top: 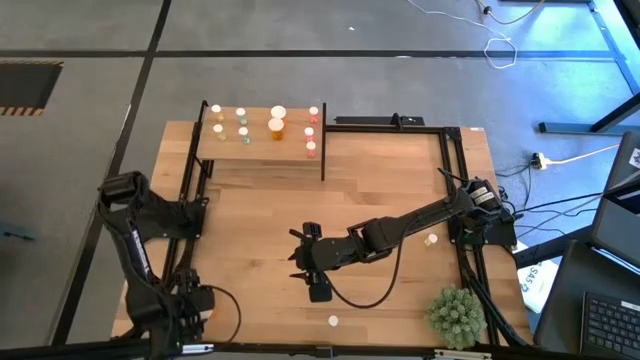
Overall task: Pick and place medicine bottles onto shelf by color
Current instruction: Put the orange pill bottle on the shelf aligned with the orange pill bottle on the shelf
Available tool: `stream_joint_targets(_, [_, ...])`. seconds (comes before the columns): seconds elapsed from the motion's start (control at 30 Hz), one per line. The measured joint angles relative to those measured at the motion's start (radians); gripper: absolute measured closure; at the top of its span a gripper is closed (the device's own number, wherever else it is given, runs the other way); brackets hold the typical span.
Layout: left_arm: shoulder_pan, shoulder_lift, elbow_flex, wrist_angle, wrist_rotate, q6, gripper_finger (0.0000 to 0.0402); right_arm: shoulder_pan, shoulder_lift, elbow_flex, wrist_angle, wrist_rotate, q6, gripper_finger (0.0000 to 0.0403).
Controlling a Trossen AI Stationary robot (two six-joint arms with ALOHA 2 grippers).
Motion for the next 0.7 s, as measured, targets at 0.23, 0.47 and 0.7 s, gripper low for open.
stream_joint_targets(0.23, [0.0,0.044,0.0,0.018,0.003,-0.003,0.0033,0.0,0.0,0.0,0.0,0.0,0.0,0.0208])
stream_joint_targets(0.47, [0.0,0.048,0.0,0.015,0.007,-0.004,0.0033,0.0,0.0,0.0,0.0,-0.001,0.0,0.0208])
stream_joint_targets(0.7, [-0.005,0.048,0.0,0.022,0.003,-0.032,0.0033,0.0,0.0,0.0,0.0,-0.001,0.0,0.0208])
